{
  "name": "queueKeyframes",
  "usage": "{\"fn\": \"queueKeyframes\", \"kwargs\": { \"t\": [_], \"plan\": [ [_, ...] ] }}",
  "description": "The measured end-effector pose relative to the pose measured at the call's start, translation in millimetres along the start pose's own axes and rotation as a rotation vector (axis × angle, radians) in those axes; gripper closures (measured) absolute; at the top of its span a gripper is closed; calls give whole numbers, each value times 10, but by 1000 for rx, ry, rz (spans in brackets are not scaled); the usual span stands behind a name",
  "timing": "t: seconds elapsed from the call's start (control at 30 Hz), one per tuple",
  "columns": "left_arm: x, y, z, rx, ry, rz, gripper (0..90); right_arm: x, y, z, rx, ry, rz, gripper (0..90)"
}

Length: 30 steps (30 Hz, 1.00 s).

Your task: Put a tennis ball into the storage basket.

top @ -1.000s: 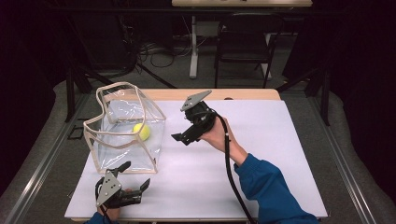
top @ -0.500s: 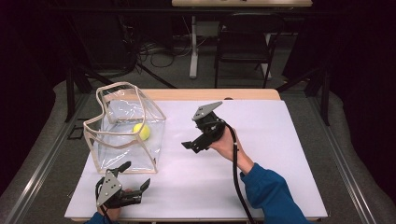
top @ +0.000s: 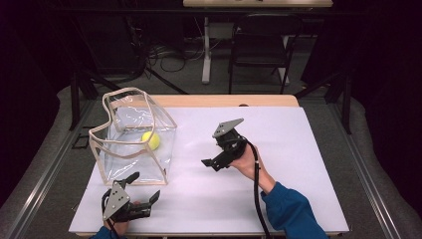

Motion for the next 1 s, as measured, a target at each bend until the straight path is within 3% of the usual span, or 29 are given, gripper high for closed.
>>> {"fn": "queueKeyframes", "kwargs": {
  "t": [0.6, 1.0],
  "plan": [
    [-3, 2, 1, -5, -1, 2, 101, 78, 47, -425, -77, 9, -23, 0],
    [9, 3, 6, -9, 2, -3, 101, 84, 61, -594, -100, -29, -37, 0]
  ]
}}
Point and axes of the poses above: each handheld gripper's, and its own axes: x roughly backward along the jaws, z roughly out of its top, y roughly to its right, the point moved 1 cm from there along -x, roughly forward along the jaws, and after that the axes turned 9 degrees about x, right-handed, at the moved point
